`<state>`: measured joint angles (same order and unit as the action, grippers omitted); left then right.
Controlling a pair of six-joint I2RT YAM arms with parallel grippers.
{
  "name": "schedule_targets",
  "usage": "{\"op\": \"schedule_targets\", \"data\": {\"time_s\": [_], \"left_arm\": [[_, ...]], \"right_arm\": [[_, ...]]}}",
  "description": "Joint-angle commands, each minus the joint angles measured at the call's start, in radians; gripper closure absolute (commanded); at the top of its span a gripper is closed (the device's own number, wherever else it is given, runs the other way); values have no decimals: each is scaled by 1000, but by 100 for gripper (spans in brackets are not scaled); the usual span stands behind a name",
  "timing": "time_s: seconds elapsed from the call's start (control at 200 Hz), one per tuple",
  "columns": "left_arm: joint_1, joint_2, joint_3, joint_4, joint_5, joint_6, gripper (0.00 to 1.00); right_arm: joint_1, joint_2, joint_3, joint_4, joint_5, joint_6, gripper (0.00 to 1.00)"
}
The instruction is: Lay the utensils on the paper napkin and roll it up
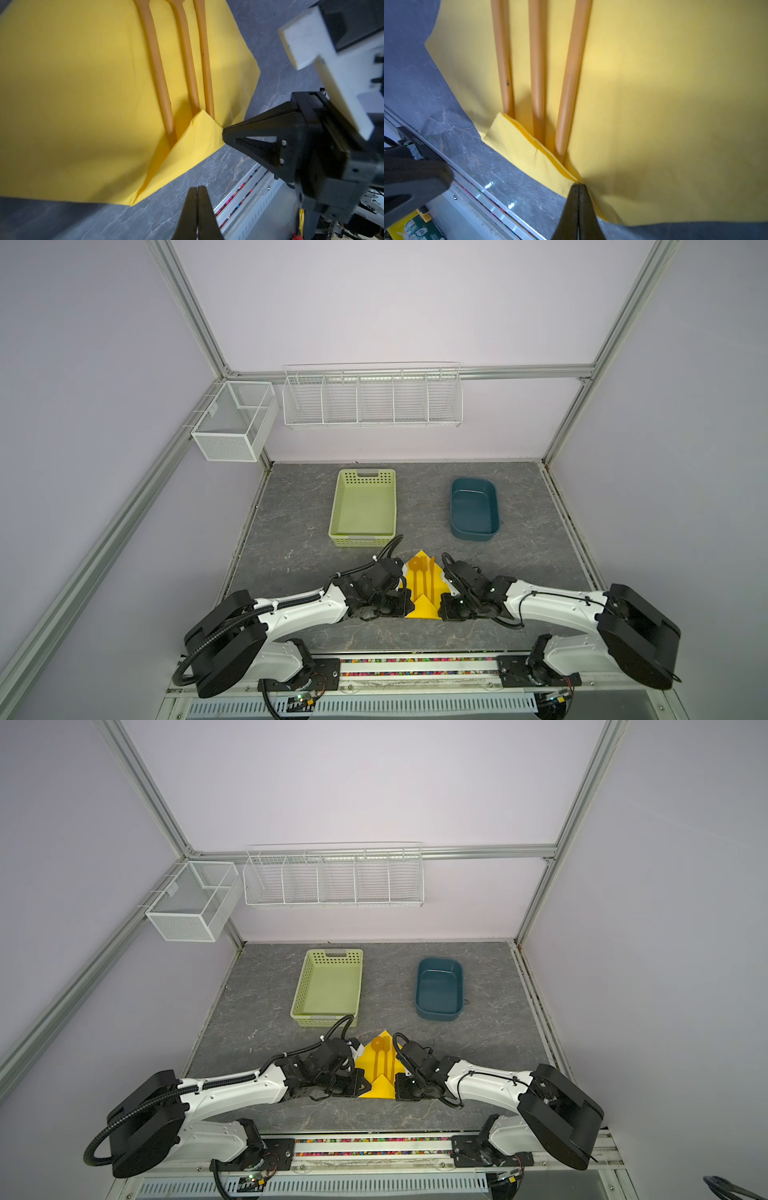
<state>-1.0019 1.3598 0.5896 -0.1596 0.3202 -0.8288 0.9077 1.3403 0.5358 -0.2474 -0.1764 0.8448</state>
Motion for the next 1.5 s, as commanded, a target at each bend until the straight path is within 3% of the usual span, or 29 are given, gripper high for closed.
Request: {"op": "schedule_targets", "data": {"time_s": [0.0, 0.26, 0.64, 1.055, 1.495], "left_arm": [[-3, 49, 19, 30, 18, 5, 96], [-3, 108, 17, -3, -27, 3, 97], [-3, 113, -22, -12, -36, -2, 97], [-3, 119, -16, -8, -35, -3, 98], [-3, 127, -17, -7, -32, -1, 98]], "right_arm": [[3, 17, -30, -96, 46, 15, 94], [2, 12, -27, -105, 45, 15, 94], [3, -86, -18, -153, 48, 40, 85], [3, -83, -44, 33, -59, 92, 92], [3, 5, -50, 63, -77, 90, 93]]}}
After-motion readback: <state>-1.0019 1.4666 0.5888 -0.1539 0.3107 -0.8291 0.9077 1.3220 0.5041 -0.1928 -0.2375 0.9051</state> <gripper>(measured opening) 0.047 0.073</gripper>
